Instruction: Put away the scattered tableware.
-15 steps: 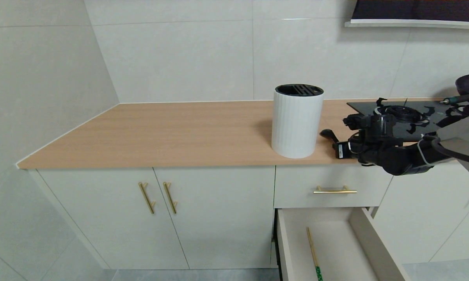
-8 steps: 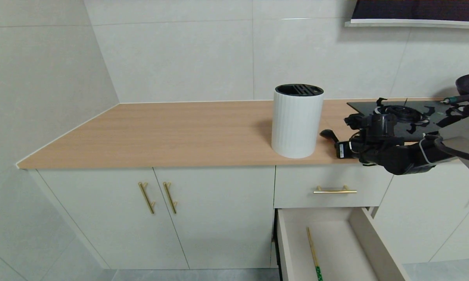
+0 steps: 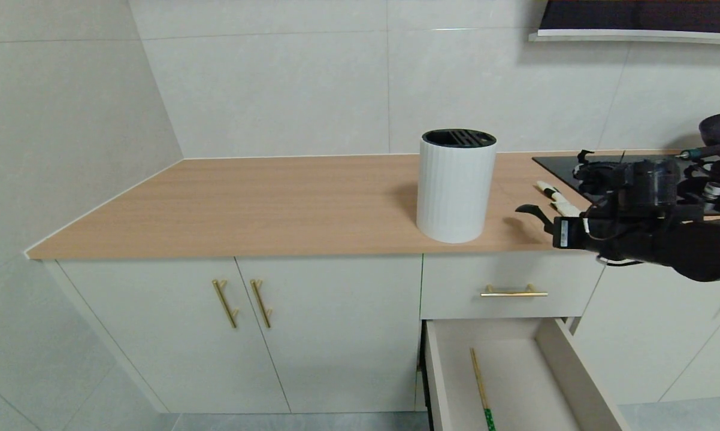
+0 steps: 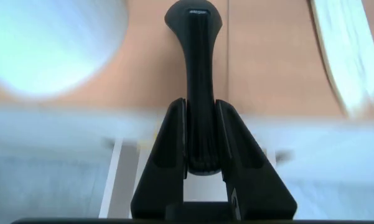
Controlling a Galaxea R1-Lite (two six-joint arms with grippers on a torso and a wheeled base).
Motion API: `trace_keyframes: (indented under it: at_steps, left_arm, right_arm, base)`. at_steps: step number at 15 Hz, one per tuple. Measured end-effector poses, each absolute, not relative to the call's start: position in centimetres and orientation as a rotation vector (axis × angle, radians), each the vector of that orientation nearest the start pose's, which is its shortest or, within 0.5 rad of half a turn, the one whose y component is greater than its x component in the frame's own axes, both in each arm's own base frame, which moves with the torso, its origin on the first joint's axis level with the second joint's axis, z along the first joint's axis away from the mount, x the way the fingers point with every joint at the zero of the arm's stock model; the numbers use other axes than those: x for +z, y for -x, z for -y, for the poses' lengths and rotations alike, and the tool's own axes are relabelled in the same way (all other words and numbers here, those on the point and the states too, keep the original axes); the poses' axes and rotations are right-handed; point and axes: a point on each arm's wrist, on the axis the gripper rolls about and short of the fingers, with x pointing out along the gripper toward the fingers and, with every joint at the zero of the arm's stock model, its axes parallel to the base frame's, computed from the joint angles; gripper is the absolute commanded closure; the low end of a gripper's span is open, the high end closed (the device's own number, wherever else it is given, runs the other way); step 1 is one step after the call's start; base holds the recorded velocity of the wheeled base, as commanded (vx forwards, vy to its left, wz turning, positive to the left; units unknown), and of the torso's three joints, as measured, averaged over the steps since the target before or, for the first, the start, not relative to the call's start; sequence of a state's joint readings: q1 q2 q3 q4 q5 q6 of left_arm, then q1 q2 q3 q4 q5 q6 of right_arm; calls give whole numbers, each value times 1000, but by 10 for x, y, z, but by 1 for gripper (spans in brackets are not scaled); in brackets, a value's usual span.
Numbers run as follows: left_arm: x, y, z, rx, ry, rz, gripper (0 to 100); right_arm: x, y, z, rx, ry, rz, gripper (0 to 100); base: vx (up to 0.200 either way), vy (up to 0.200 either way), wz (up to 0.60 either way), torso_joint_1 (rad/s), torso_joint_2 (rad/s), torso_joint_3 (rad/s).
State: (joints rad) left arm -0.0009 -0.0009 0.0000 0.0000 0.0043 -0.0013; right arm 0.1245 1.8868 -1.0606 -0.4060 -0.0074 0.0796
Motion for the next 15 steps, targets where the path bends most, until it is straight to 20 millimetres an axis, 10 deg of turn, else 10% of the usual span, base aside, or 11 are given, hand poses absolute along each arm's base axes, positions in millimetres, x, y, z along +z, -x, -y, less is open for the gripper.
trace_keyframes:
  at_steps: [8,15]
  left_arm:
    - [75,23,0,4,1,0,0]
    - [75,23,0,4,1,0,0]
  right_arm:
    - [168,-252,-37,134,-48,-468,100]
    - [150,-247,-43,156,-35,-517,100]
  base:
    - [0,0,0,0,0,0]
    - [0,0,0,-132,299,182]
